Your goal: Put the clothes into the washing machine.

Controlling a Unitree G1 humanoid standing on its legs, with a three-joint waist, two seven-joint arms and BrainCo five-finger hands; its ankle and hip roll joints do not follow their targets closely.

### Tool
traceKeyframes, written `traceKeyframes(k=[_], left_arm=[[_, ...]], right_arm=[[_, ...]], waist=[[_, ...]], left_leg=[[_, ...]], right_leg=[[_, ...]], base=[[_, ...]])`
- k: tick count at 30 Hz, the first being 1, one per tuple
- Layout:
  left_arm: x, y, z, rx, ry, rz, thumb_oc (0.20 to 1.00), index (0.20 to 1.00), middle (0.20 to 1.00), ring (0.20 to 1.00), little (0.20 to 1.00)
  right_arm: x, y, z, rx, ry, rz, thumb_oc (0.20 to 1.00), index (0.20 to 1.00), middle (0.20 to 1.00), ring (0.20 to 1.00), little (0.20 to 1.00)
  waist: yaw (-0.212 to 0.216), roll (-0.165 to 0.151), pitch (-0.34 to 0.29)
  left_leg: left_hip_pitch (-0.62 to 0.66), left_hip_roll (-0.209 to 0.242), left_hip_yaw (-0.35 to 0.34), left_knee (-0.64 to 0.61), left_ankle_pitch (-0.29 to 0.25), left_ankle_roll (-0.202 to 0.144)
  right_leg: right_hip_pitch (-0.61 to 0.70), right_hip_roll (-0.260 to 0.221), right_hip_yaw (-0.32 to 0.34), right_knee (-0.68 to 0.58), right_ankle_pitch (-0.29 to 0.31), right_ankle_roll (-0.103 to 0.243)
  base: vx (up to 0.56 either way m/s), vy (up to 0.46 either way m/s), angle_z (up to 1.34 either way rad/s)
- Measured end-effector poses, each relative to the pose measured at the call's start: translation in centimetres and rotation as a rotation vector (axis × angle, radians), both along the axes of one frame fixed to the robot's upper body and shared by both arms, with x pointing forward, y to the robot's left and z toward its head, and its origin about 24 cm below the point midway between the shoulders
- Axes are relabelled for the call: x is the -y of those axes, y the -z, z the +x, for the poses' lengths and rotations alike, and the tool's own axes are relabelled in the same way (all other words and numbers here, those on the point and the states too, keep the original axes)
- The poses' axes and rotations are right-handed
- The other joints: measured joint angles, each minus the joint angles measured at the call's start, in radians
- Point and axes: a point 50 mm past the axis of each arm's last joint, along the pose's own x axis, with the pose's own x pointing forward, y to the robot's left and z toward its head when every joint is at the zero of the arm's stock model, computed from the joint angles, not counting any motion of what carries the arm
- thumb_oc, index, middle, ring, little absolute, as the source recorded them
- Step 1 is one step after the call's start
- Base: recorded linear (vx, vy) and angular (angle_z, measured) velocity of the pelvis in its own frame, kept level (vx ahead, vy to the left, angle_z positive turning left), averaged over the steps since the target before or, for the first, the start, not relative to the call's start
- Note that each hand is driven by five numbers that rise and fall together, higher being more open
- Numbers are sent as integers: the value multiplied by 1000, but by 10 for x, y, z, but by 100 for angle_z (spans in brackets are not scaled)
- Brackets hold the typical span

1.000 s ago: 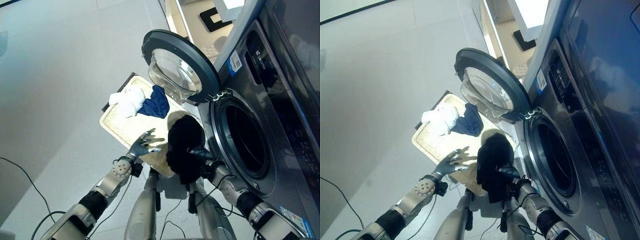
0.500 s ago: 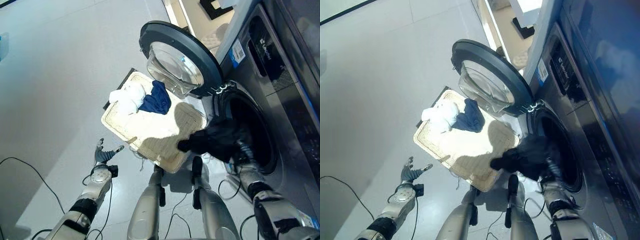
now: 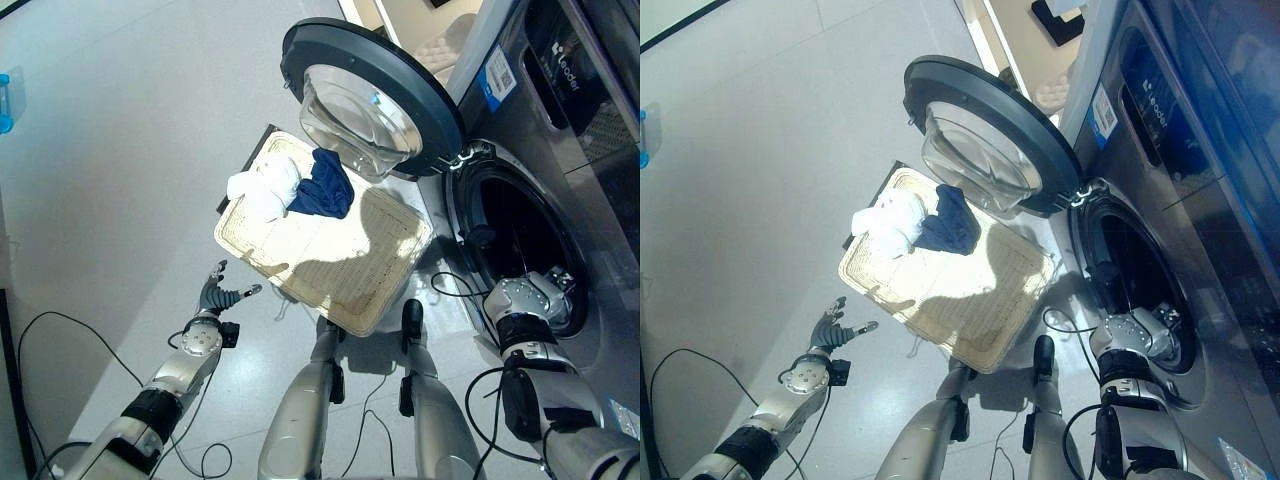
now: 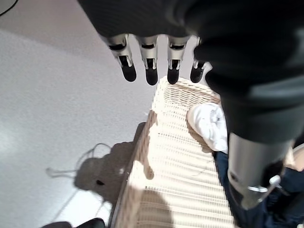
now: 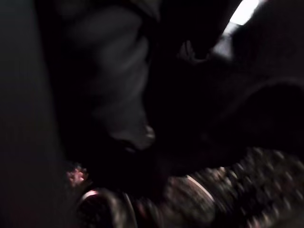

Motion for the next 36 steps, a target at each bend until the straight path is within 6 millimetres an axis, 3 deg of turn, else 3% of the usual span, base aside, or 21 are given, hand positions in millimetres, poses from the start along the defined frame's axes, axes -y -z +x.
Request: traceKeyframes(k=[4, 6, 10, 15, 21, 27, 31, 36], left_arm=[[1, -3, 7, 3, 7, 15, 1000, 1000, 1000, 1000, 1000], [-1, -2, 7, 10, -21, 28, 1000, 1000, 1000, 1000, 1000], [1, -5, 7, 69, -77, 60, 1000, 1000, 1000, 1000, 1000], [14, -15, 12, 201, -120, 99, 1000, 1000, 1000, 1000, 1000], [19, -52, 26, 452, -150, 219, 1000, 1000, 1000, 1000, 1000], [20, -72, 29, 613, -195, 274, 1000, 1000, 1000, 1000, 1000], [19, -83, 31, 688, -190, 358, 1000, 1000, 1000, 1000, 1000], [14, -95, 36, 719, -173, 454, 1000, 1000, 1000, 1000, 1000]], right_arm=[[2, -3, 5, 121, 4, 8, 1000, 1000, 1000, 1000, 1000], [-12, -10, 16, 262, -62, 25, 1000, 1000, 1000, 1000, 1000], [-23, -28, 25, 355, -173, 2, 1000, 1000, 1000, 1000, 1000], [-49, -29, 38, 432, -363, -107, 1000, 1000, 1000, 1000, 1000], [-73, -28, 50, 621, -541, -315, 1000, 1000, 1000, 1000, 1000], [-86, -19, 47, 777, -628, -466, 1000, 1000, 1000, 1000, 1000], [-90, 0, 42, 731, -703, -503, 1000, 1000, 1000, 1000, 1000], [-70, 39, 30, 407, -804, -597, 1000, 1000, 1000, 1000, 1000]], waist=[[-5, -4, 3], [-13, -9, 6], [-33, -11, 7], [-47, -12, 7], [-55, -15, 7], [-57, -21, 7], [-60, -45, 6], [-71, -65, 7]], left_leg=[[-3, -6, 1, 0, 1, 7], [-5, -4, -1, -1, -2, 25], [-29, -4, -5, -1, 1, 30], [-46, 2, -5, -1, 4, 33], [-70, 8, -7, -1, 7, 37], [-108, 13, -9, 0, 10, 42], [-124, 16, -6, 0, 10, 42], [-156, 15, -2, 0, 12, 44]], right_leg=[[-4, -8, -7, 0, 3, 6], [-5, -4, -14, -1, -3, 14], [-25, -3, -19, 0, -2, 13], [-44, 3, -20, 0, 4, 4], [-67, 9, -24, 0, 5, 4], [-105, 14, -26, 0, 9, -2], [-123, 15, -27, 0, 10, -4], [-157, 15, -24, 0, 14, -7]], base=[[3, 6, -1], [-1, -17, 3], [4, -34, 3], [0, 0, 0], [0, 5, -1], [0, 5, 0], [-10, 56, -3], [-2, 74, -1]])
